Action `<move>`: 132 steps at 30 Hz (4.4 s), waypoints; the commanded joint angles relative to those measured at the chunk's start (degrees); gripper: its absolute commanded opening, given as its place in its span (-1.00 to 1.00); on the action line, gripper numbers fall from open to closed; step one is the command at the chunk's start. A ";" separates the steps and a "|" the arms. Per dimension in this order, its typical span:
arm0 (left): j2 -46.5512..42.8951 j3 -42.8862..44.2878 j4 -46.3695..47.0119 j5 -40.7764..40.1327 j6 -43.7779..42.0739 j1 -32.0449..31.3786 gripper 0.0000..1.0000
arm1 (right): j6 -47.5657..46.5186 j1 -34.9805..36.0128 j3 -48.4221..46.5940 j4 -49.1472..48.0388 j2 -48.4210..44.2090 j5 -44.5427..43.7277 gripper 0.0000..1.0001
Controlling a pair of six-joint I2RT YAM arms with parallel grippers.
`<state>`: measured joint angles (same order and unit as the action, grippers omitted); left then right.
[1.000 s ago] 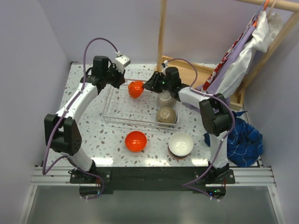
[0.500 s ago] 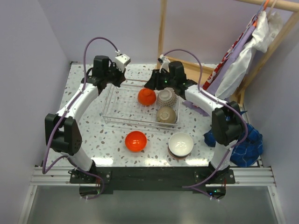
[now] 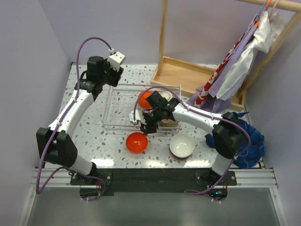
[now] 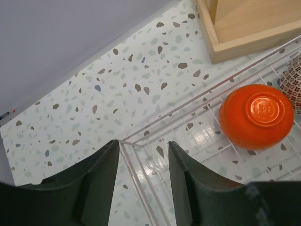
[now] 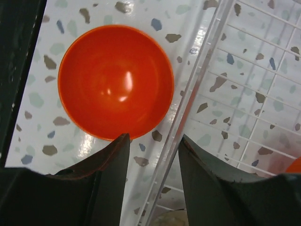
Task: Load the bowls into the dish rack
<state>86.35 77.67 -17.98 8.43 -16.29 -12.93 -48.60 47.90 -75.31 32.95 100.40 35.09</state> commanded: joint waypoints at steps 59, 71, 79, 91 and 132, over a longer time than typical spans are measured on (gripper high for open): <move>-27.90 -11.40 -6.90 3.70 13.04 16.97 0.58 | -9.94 20.74 -0.02 10.57 3.22 -19.09 -0.20; -28.78 -10.44 -6.72 7.21 12.69 17.32 0.57 | -3.97 21.62 -5.44 24.05 -3.27 -13.31 -1.00; -22.82 -3.23 -6.02 13.10 15.68 17.24 0.50 | 10.41 19.26 -30.22 35.87 -2.07 0.40 -1.00; -6.82 12.06 -1.62 7.40 11.12 10.83 -0.96 | 63.33 -9.83 -42.03 0.22 15.61 23.43 -1.00; 2.60 -6.20 -3.47 4.32 -11.04 0.63 -1.00 | 110.22 -17.23 -5.12 -64.50 17.11 0.86 -1.00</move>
<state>88.62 73.84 -22.15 11.81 -24.36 -11.35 64.01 31.14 -81.82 -30.87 122.83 41.71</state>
